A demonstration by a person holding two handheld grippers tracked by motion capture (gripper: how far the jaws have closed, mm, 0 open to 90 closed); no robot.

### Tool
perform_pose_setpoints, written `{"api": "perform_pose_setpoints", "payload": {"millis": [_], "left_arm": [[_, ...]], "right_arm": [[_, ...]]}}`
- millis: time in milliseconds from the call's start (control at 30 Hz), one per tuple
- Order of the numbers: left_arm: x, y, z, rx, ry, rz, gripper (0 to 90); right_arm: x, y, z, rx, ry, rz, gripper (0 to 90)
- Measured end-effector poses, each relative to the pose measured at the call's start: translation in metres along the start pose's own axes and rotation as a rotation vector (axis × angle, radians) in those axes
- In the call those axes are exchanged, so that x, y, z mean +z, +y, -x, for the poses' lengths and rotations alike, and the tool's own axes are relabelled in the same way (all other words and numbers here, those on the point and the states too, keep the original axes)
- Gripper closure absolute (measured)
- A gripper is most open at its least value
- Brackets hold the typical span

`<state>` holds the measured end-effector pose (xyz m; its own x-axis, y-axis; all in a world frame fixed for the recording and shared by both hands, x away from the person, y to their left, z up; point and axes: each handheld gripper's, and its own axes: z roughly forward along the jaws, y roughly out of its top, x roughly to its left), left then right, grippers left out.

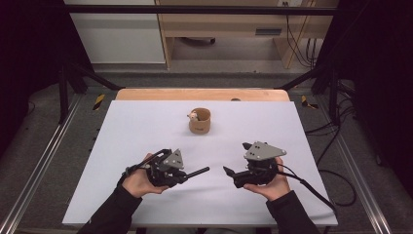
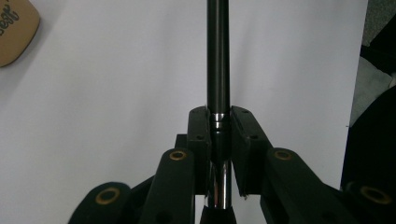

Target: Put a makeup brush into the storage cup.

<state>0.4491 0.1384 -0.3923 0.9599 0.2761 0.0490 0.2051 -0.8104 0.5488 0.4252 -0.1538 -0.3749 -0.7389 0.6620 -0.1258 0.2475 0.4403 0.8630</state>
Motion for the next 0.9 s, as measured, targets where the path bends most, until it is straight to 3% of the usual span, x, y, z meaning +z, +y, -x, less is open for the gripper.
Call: {"api": "perform_pose_setpoints", "payload": {"millis": [467, 900], "left_arm": [[0.000, 0.012, -0.003, 0.007, -0.051, -0.009, 78.6], [0.002, 0.016, -0.004, 0.014, -0.059, -0.022, 78.6]], "right_arm": [[0.009, 0.014, -0.013, -0.100, 0.045, -0.079, 7.8], [0.018, 0.018, -0.025, -0.182, 0.095, -0.155, 8.6]]}}
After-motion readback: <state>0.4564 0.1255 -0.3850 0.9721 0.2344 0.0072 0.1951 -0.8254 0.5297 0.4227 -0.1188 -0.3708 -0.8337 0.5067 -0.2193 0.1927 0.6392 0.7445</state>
